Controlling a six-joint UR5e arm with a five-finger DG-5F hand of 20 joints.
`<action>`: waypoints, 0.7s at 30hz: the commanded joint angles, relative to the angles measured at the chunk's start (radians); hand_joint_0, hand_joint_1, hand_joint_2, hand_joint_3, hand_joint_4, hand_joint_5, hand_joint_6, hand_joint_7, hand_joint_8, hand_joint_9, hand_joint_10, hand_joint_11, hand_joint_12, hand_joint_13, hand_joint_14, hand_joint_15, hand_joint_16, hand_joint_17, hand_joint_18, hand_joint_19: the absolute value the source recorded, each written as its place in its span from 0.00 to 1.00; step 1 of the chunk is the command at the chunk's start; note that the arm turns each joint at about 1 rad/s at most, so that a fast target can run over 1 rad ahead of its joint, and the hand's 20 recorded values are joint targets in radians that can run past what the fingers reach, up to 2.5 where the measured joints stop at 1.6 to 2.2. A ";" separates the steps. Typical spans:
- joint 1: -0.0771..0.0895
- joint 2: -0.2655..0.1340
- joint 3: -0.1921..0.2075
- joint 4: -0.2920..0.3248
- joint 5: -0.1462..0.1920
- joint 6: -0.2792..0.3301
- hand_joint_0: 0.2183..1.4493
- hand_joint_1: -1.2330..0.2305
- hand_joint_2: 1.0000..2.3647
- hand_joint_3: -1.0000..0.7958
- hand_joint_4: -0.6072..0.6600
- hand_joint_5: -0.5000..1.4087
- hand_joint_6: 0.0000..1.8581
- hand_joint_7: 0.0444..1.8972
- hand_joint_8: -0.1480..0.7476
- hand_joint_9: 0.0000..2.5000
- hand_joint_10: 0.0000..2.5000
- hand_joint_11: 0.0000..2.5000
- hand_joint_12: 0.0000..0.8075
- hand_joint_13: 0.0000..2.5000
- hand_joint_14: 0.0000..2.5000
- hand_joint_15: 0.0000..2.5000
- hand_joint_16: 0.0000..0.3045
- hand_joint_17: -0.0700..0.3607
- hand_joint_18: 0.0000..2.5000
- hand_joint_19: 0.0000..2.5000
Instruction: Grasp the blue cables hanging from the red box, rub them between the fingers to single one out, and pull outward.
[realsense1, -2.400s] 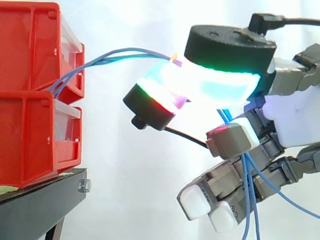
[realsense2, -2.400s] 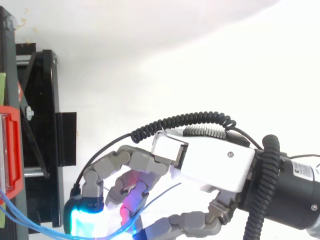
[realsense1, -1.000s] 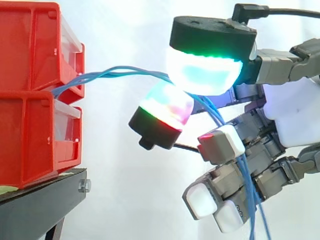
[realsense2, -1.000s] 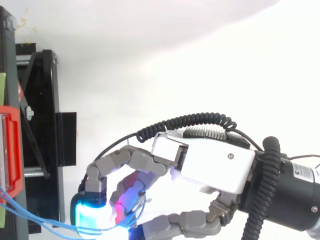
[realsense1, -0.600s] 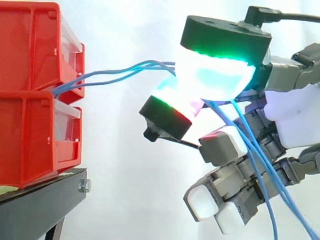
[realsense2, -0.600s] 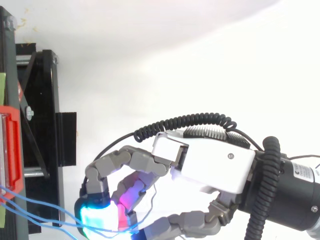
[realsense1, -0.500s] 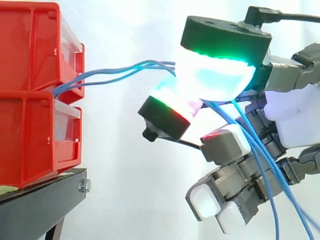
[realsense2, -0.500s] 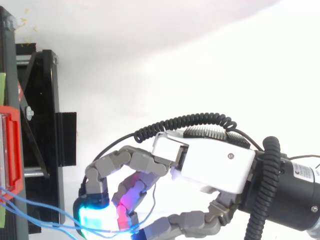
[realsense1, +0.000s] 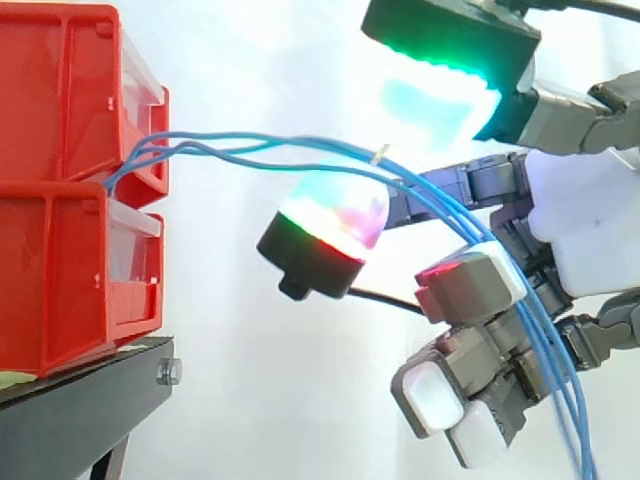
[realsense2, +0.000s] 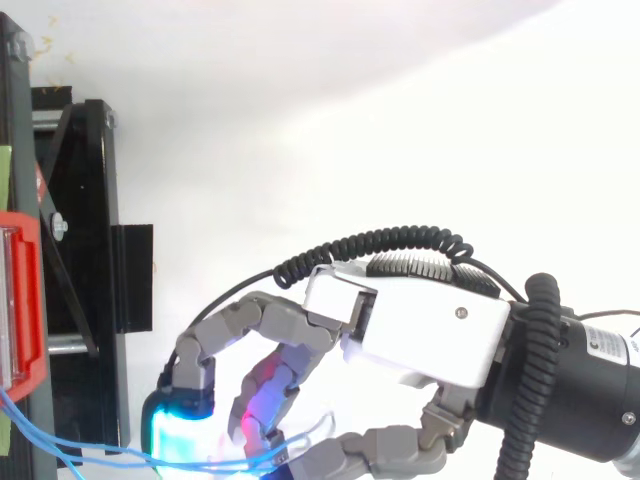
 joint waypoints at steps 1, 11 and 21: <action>-0.001 0.000 -0.001 0.000 0.000 -0.001 0.12 0.34 0.00 0.28 0.50 0.21 0.45 0.49 0.49 0.51 0.01 0.37 0.49 0.39 0.01 0.24 0.17 0.44 0.36 0.20; -0.006 0.000 -0.001 -0.006 0.000 -0.001 0.28 0.43 0.00 0.28 0.49 0.20 0.44 0.52 0.44 0.48 0.01 0.38 0.42 0.36 0.01 0.25 0.13 0.37 0.30 0.23; -0.008 0.008 -0.001 -0.035 0.000 -0.001 0.31 0.35 0.01 0.45 0.51 0.19 0.48 0.53 0.48 0.47 0.01 0.39 0.46 0.37 0.01 0.25 0.15 0.41 0.33 0.21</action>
